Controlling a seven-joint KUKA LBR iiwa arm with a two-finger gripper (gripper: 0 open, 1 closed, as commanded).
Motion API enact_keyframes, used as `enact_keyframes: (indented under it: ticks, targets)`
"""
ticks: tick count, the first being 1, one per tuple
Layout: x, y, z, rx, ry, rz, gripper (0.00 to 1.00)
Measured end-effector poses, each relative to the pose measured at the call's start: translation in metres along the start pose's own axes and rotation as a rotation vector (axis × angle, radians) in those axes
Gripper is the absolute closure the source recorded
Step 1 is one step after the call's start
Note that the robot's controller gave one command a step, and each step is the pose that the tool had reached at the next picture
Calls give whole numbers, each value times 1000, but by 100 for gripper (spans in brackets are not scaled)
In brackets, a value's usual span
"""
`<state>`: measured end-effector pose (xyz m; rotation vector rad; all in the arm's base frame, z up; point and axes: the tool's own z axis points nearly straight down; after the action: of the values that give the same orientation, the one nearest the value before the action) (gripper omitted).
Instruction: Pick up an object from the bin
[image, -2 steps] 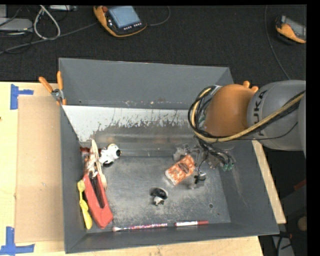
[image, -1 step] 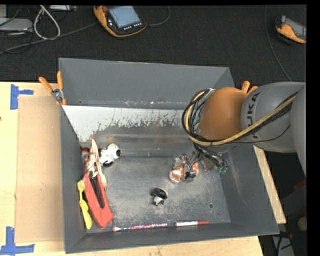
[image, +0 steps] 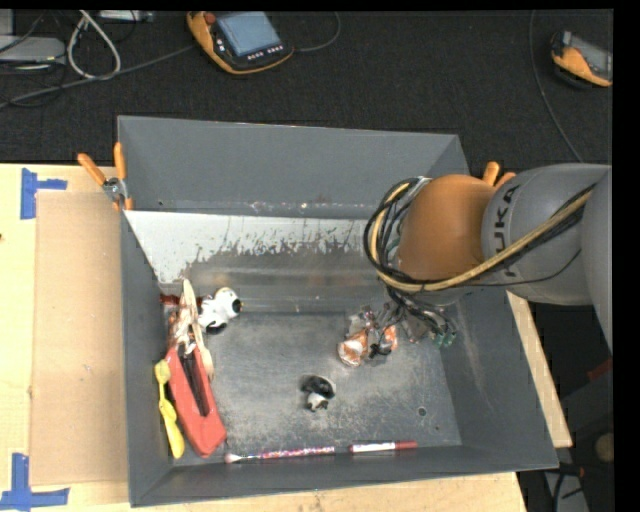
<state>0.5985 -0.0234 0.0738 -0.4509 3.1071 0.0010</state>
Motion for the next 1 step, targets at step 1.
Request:
enact_keyframes:
  ticks: [1]
  targets:
    - [2,0,-74,-2,3,66,100]
